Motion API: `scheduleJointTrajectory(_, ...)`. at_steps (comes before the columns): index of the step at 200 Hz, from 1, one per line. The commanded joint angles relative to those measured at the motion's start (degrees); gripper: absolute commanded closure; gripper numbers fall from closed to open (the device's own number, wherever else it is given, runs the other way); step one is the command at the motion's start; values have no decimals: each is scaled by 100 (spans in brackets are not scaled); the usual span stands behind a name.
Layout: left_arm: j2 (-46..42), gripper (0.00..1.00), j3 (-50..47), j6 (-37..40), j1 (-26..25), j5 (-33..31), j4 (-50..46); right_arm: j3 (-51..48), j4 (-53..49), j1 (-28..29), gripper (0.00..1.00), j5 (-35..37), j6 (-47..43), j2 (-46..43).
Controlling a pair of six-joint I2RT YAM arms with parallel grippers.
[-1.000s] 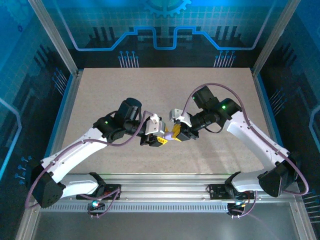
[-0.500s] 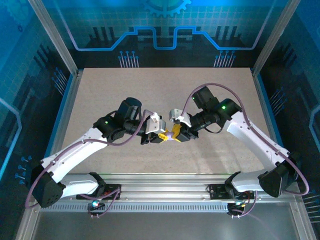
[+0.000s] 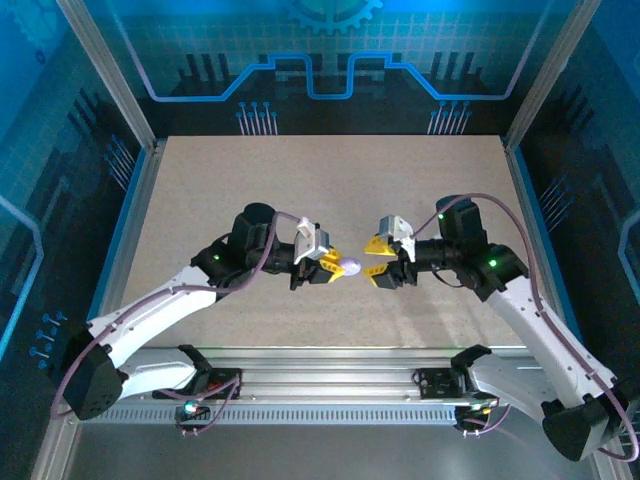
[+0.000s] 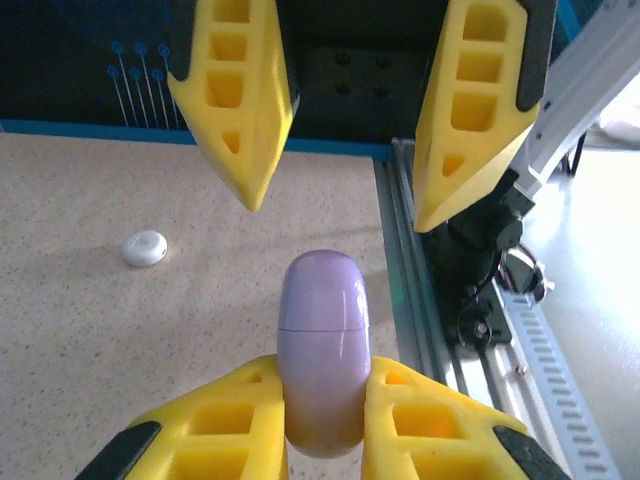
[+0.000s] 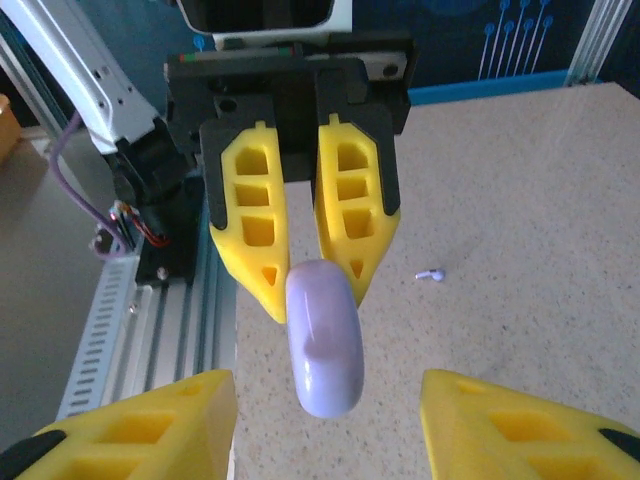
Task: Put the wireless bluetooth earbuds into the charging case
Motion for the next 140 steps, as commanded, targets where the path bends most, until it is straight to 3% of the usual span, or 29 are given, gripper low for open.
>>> scheduleJointTrajectory(1, -213, 85, -114, -552, -27, 240, 932, -92, 607, -85, 49, -506, 376, -49)
scheduleJointTrajectory(80, -245, 85, -175, -796, -32, 333, 1393, -38, 884, -144, 51, -1146, 566, 191)
scheduleJointTrajectory(140, -210, 85, -167, -814, -42, 326, 1402, 66, 792, -138, 70, -1293, 519, 267)
